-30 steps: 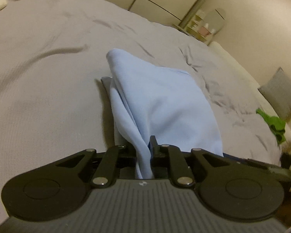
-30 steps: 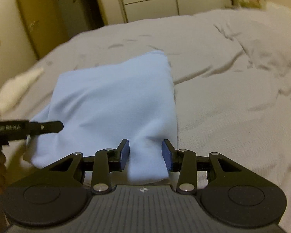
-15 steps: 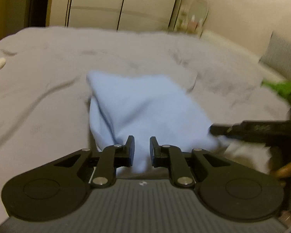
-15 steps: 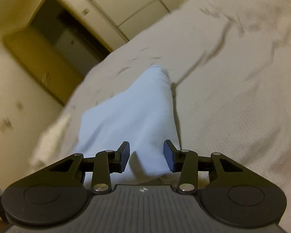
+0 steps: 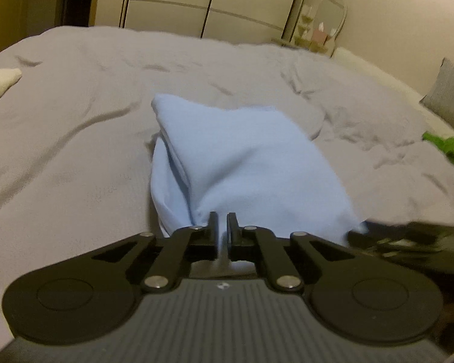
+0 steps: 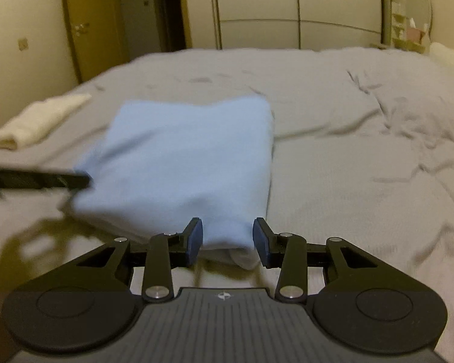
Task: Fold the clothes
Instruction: 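Lower the folded sweatshirt onto the bed and open both tools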
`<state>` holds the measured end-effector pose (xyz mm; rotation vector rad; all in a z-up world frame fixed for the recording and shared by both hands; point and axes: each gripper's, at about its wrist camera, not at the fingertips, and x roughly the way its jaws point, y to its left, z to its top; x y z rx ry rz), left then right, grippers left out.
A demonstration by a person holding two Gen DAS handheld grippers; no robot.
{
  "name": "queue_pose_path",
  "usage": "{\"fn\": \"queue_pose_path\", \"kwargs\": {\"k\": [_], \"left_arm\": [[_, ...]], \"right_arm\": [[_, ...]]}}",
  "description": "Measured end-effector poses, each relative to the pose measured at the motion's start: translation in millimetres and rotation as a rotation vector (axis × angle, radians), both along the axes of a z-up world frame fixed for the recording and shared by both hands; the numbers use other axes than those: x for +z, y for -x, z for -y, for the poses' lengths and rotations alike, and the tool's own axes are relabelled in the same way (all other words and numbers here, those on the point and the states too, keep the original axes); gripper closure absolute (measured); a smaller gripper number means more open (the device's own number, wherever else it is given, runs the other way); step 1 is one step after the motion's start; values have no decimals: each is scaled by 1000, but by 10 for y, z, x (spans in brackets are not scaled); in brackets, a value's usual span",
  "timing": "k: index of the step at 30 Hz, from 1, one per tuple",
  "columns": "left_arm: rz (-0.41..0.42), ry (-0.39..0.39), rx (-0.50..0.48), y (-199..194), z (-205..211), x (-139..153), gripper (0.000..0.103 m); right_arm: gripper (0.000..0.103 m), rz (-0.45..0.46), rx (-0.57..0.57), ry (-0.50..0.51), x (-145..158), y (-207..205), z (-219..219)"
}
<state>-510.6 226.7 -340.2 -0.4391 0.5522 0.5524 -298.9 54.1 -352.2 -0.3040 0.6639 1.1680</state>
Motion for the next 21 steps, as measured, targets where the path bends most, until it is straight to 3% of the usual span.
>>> {"fn": "queue_pose_path", "kwargs": {"k": [4, 10, 18, 21], "left_arm": [[-11, -9, -5, 100, 168, 72, 98], [-98, 53, 61, -35, 68, -189, 99], [-182, -5, 127, -167, 220, 65, 94], [-230, -13, 158, -163, 289, 173, 87]], "right_arm": [[63, -41, -34, -35, 80, -46, 62], [63, -21, -13, 23, 1, 9, -17], [60, -61, -37, 33, 183, 3, 19], [46, -82, -49, 33, 266, 41, 99]]}}
